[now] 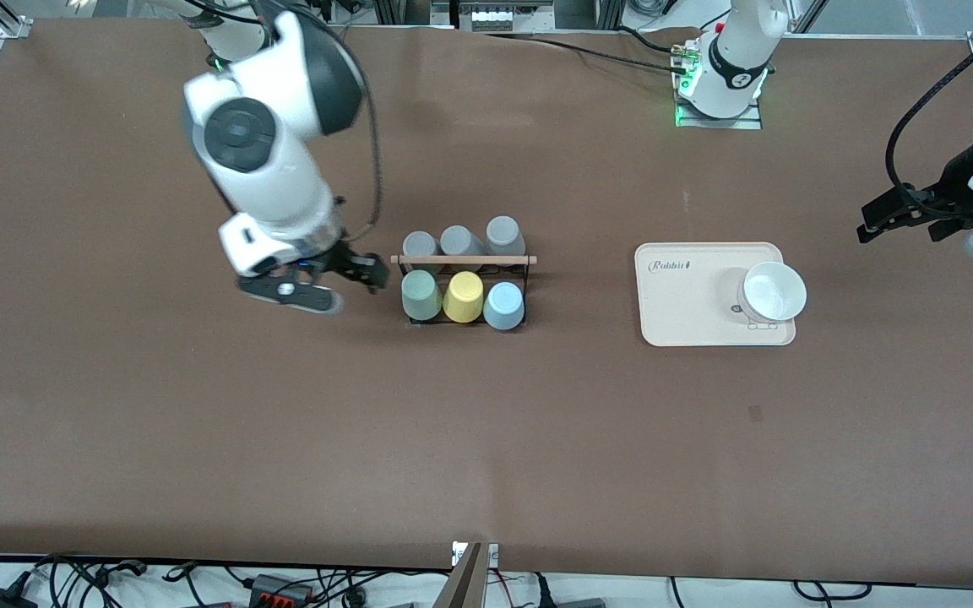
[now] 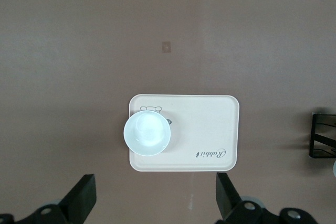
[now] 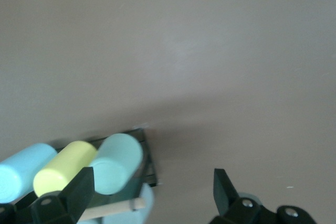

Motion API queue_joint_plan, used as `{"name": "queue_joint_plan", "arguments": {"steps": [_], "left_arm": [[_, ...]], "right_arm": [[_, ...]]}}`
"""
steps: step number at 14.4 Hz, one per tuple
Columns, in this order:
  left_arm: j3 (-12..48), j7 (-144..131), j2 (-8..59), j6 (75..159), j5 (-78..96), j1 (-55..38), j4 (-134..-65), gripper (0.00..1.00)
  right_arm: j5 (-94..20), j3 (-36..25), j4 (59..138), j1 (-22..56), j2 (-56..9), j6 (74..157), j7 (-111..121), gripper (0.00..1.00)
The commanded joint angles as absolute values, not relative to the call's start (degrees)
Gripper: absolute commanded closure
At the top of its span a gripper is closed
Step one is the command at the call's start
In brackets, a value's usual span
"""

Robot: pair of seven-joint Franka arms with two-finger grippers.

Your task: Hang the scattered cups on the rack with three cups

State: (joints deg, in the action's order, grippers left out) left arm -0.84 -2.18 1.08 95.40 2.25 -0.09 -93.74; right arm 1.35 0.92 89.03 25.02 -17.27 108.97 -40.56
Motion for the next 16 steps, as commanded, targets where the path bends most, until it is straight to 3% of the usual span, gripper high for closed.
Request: {"name": "queue_joint_plan", "arguments": {"steps": [1,5,8,12,16], "left_arm": [[-0.8,-2.1,0.7,94.6,1.6,-0.3,-93.0,0.0],[-0.8,-2.1,0.8,94.6,1.6,-0.3,-93.0,0.0],[-0.8,-2.1,0.8,94.6,1.5,-0.3,-93.0,0.0],[-0.8,-2.8,0.7,93.0,1.6,-0.1,-93.0,0.0],[-0.8,-2.7,0.3,94.8,1.6,-0.1,-93.6,0.0]], "right_arm": [[0.7,1.9,90.1,17.0,-11.9,105.4,-31.6,0.0],[0.6,2.0,89.8,3.7,-7.3,99.9,-15.2,0.0],[1.2,2.0,85.4,-4.1,-7.1,92.5,-5.8,0.0],[1.1,1.7,81.1,-5.4,-7.4,88.4,-6.1,0.0],[1.7,1.8,82.4,-4.7,-7.3,85.2,-6.1,0.0]]}}
